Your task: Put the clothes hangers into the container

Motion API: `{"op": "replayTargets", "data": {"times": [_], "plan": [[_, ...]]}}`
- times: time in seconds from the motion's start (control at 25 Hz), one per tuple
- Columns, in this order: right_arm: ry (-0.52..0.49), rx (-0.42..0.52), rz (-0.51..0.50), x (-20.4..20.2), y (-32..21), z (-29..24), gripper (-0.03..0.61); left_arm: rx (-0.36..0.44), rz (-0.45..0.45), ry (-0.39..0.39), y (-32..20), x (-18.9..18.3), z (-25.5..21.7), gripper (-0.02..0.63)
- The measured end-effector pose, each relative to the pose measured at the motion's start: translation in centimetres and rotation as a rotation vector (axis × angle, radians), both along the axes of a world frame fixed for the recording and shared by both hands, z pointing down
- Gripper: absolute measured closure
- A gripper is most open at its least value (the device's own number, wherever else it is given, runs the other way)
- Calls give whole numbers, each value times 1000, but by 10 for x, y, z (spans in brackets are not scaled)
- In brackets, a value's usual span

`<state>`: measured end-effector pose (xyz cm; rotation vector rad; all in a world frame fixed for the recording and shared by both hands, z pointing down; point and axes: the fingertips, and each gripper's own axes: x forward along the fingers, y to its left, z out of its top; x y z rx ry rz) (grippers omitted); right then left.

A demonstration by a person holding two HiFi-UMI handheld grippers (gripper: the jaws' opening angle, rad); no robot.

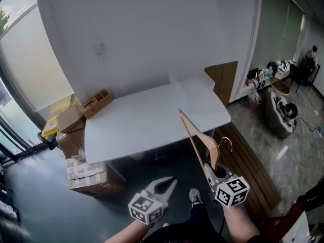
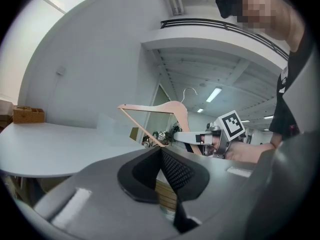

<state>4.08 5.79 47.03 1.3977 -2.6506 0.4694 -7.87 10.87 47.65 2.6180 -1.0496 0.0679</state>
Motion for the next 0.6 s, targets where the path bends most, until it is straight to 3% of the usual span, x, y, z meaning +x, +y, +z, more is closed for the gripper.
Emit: {"op": "replayTargets", "data": {"times": [0.6], "plan": [[9,24,-30,64,-190,-14,577,2,-69,-6,-163,60,-5,611]]}}
